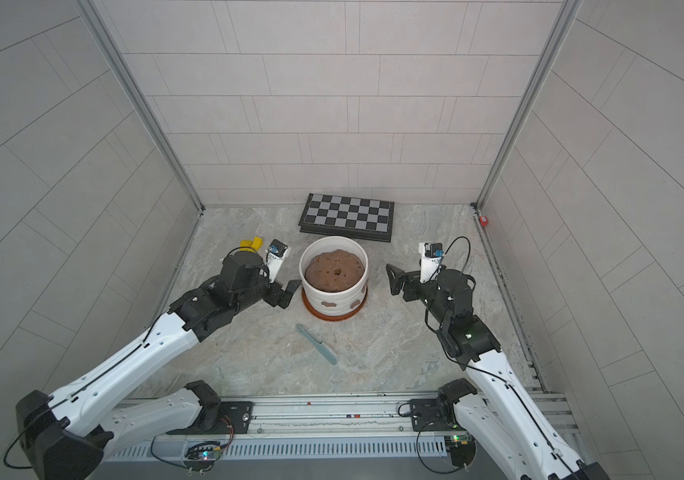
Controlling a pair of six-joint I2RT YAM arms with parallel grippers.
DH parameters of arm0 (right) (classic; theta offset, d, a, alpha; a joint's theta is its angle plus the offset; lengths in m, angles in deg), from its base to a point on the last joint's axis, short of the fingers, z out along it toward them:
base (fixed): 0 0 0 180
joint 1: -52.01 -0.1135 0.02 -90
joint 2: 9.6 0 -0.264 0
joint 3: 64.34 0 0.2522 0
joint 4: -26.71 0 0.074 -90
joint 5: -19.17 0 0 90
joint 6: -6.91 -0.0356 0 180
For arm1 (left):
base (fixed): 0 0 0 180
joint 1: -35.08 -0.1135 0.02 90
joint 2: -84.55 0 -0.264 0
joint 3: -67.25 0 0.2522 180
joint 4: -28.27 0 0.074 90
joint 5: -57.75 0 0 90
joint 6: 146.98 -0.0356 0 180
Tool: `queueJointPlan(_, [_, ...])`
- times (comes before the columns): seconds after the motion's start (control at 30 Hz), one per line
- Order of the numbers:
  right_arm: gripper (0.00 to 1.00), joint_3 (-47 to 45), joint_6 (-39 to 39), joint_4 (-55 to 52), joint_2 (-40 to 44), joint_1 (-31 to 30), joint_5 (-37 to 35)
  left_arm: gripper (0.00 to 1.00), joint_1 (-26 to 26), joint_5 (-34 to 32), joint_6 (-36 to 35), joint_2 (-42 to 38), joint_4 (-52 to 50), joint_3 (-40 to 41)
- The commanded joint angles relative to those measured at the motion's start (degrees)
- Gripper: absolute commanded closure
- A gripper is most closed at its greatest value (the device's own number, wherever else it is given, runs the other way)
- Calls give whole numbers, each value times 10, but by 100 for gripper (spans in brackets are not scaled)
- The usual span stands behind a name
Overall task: Scrub the dried mud off the ceramic pot
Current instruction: Pick up the brush from the center of the board.
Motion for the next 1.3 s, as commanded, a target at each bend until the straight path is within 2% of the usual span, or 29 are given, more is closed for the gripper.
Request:
queueJointPlan(0.0, [0, 10, -5, -123, 21, -39, 24, 0, 32, 43, -34, -14, -149, -6])
queueJointPlan(0.17, [0, -6, -7, -149, 37, -79, 39, 0, 99, 137, -119, -31, -177, 27])
queueJointPlan(0.37, [0, -42, -16, -140, 46, -114, 38, 1, 111, 192, -191, 4, -140, 66])
queueJointPlan(0.53, [0, -69, -28, -123, 59, -128, 33, 2, 143, 142, -236, 68, -78, 88])
queueJointPlan(0.67, [0, -84, -29, -114, 71, -129, 32, 3, 157, 127, -259, 119, -9, 93])
queueJointPlan(0.73, [0, -84, -25, -114, 71, -129, 34, 6, 163, 115, -274, 158, -1, 92])
queueJointPlan(0.87, [0, -92, -23, -111, 75, -129, 34, 12, 169, 53, -299, 221, 14, 85])
queueJointPlan(1.0, [0, -103, -25, -97, 74, -129, 38, 16, 168, 55, -325, 236, 60, 94])
queueJointPlan(1.17, [0, -105, -25, -101, 80, -129, 35, 16, 167, 38, -335, 281, 46, 80])
queueJointPlan(1.27, [0, -106, -25, -102, 82, -129, 37, 22, 167, 53, -336, 287, 58, 82])
